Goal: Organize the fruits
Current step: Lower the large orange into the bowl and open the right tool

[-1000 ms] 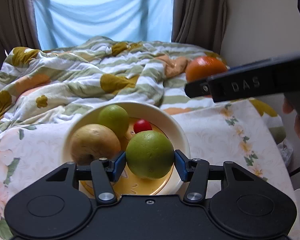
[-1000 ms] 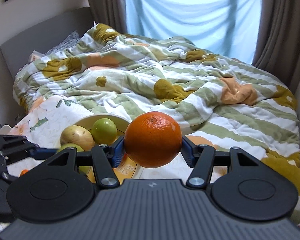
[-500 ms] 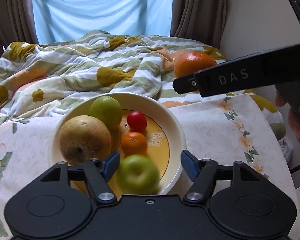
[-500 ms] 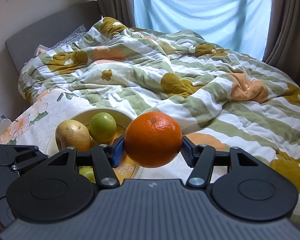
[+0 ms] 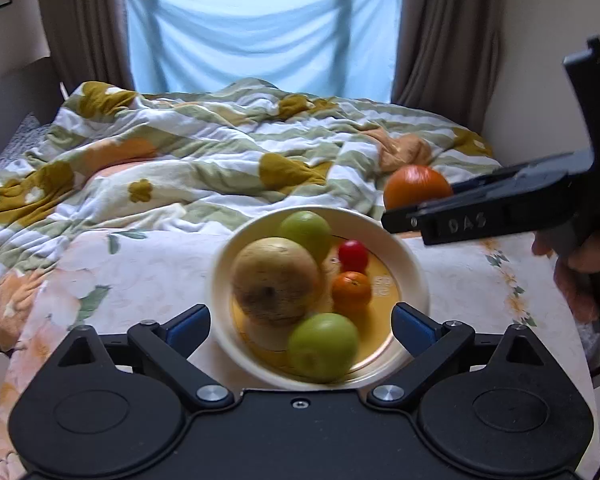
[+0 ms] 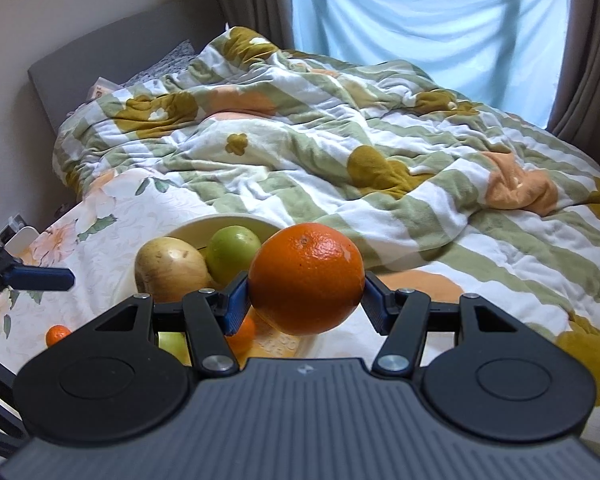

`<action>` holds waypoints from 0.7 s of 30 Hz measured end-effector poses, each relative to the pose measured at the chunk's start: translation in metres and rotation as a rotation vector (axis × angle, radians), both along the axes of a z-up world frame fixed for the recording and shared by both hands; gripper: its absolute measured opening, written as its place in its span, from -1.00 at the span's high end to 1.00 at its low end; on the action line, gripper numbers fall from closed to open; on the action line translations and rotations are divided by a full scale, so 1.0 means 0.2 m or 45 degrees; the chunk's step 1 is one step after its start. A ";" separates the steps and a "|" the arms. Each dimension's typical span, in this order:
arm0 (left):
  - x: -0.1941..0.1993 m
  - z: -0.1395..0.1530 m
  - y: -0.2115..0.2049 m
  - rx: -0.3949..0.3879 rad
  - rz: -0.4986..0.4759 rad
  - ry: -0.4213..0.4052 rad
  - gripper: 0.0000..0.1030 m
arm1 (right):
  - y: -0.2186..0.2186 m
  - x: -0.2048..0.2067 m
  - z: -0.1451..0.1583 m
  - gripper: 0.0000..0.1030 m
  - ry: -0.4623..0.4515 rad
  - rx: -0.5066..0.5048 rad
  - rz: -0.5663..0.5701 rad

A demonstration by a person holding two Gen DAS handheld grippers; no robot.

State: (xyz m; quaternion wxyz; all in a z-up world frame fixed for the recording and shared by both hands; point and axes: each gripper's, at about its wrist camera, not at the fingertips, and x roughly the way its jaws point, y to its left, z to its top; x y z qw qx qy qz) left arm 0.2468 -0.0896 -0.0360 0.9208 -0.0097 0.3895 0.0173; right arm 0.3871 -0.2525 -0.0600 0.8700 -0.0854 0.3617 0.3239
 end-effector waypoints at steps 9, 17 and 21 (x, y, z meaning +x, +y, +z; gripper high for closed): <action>-0.08 0.02 0.08 0.064 0.062 -0.012 -0.93 | 0.10 0.02 -0.14 -0.42 0.078 -0.012 -0.036; -0.13 -0.01 0.14 -0.001 0.109 0.005 -0.93 | 0.14 0.00 -0.24 -0.44 0.070 -0.038 -0.043; -0.16 0.00 0.15 -0.023 0.127 -0.008 -0.93 | 0.16 -0.03 -0.23 -0.80 0.020 -0.051 -0.057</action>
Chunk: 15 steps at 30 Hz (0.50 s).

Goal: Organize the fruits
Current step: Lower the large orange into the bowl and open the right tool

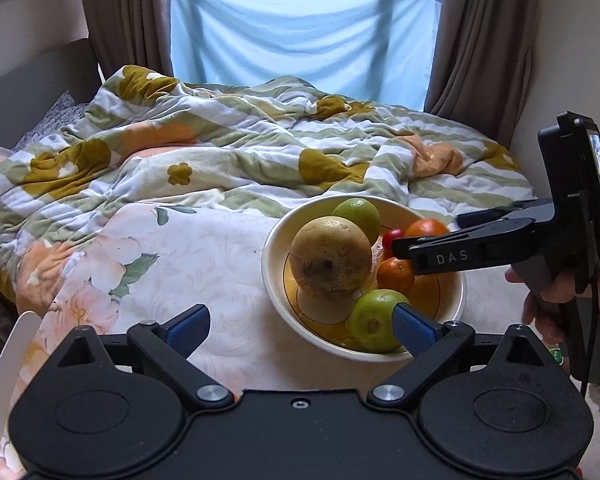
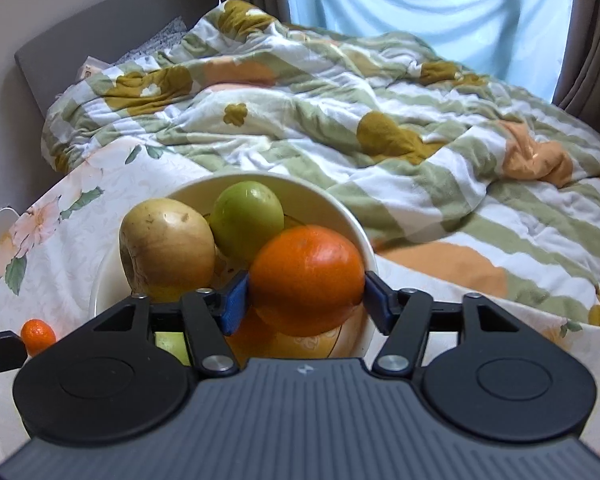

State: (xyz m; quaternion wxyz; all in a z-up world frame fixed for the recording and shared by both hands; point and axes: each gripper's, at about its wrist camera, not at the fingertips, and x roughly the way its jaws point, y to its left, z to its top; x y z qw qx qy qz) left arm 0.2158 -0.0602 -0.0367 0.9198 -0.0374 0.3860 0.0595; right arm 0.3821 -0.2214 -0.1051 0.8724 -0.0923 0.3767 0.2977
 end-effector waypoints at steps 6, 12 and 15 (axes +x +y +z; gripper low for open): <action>-0.03 0.04 -0.02 0.020 -0.009 -0.002 -0.93 | -0.03 -0.03 0.05 -1.00 -0.043 -0.002 -0.043; -0.11 0.12 -0.01 0.019 -0.020 -0.047 -0.94 | -0.08 -0.10 0.17 -1.00 -0.061 0.030 -0.084; -0.16 0.18 0.00 0.038 -0.033 -0.071 -0.95 | -0.11 -0.17 0.26 -1.00 -0.093 0.035 -0.109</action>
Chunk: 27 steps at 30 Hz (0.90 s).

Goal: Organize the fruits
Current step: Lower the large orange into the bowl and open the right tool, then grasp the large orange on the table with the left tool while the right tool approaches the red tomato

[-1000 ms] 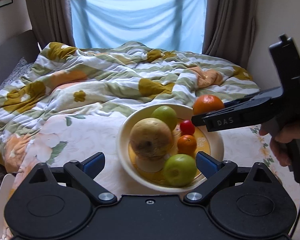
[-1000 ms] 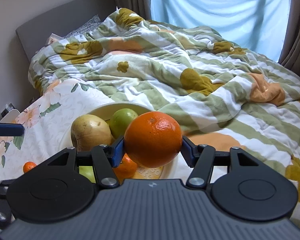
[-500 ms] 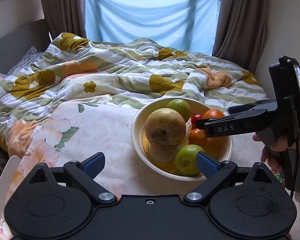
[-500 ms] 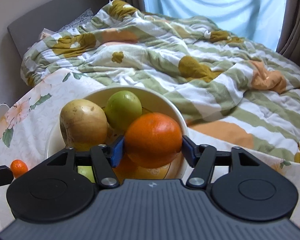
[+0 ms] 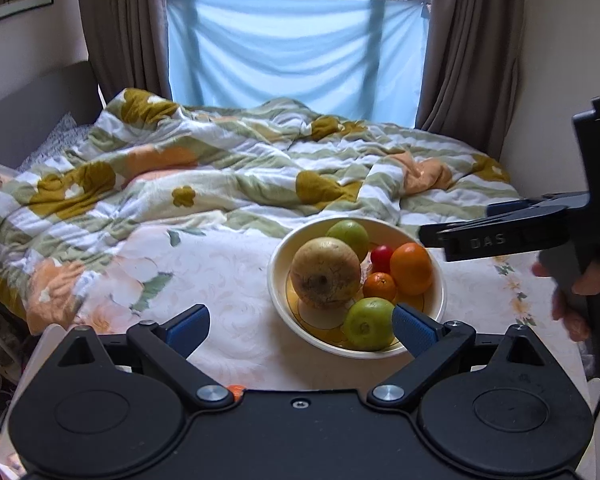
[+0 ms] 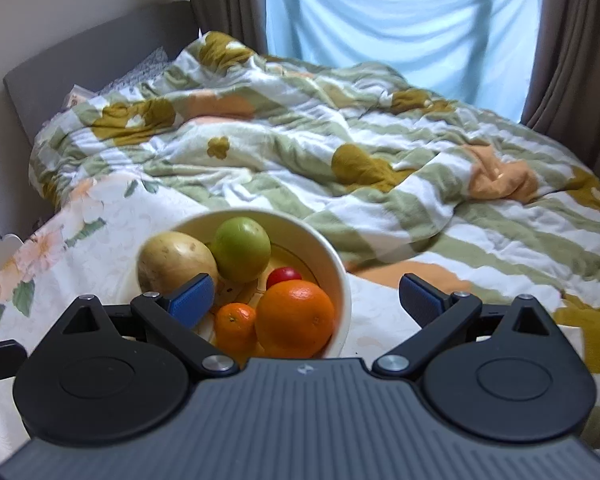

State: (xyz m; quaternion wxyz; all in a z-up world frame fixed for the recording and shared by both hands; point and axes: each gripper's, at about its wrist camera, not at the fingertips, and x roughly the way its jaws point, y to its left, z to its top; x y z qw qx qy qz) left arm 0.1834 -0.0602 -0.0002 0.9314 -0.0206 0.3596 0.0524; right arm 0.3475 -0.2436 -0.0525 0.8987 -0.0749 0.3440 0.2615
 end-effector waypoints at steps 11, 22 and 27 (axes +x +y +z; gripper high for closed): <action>-0.24 0.17 0.07 0.020 -0.155 -0.101 -0.97 | -0.10 -0.41 0.31 -1.00 -0.059 -0.020 -0.218; -0.40 0.19 0.13 0.022 -0.349 -0.142 -0.97 | -0.20 -0.88 0.37 -1.00 -0.062 -0.047 -0.485; -0.40 0.15 0.11 0.027 -0.456 -0.132 -0.97 | -0.24 -1.05 0.34 -1.00 -0.047 -0.041 -0.590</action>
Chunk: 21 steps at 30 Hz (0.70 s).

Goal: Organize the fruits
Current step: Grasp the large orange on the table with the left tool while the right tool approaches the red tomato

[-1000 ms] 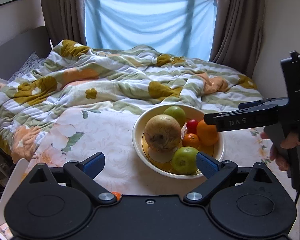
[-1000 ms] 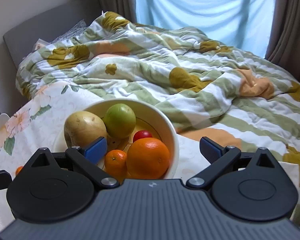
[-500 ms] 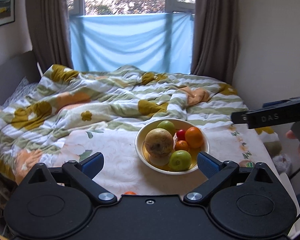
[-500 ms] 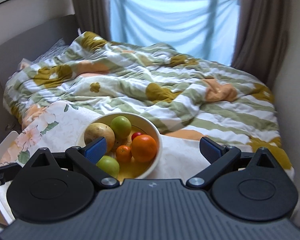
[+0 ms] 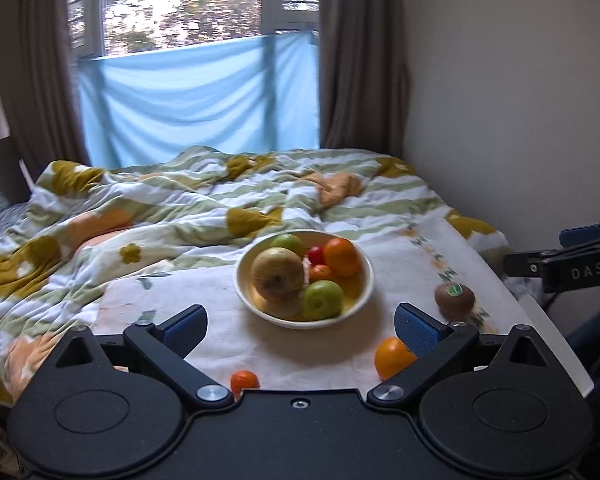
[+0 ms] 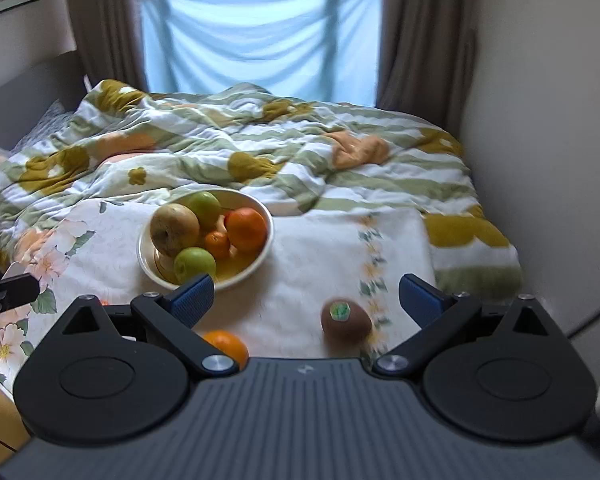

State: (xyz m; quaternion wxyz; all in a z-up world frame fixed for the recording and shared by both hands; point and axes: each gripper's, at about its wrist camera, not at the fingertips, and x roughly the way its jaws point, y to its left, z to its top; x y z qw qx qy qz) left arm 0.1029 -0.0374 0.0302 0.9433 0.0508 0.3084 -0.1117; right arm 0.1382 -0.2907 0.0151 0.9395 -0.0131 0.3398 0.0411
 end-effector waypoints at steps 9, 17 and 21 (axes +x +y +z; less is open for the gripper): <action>0.08 -0.17 -0.14 0.022 -0.159 0.074 -0.97 | -0.06 -0.14 -0.19 -1.00 0.117 -0.007 -0.111; 0.17 -0.38 -0.30 0.076 -0.283 0.159 -0.97 | -0.14 -0.20 -0.41 -1.00 0.130 0.023 -0.195; 0.21 -0.50 -0.38 0.103 -0.342 0.192 -0.96 | -0.18 -0.20 -0.52 -1.00 0.147 0.014 -0.237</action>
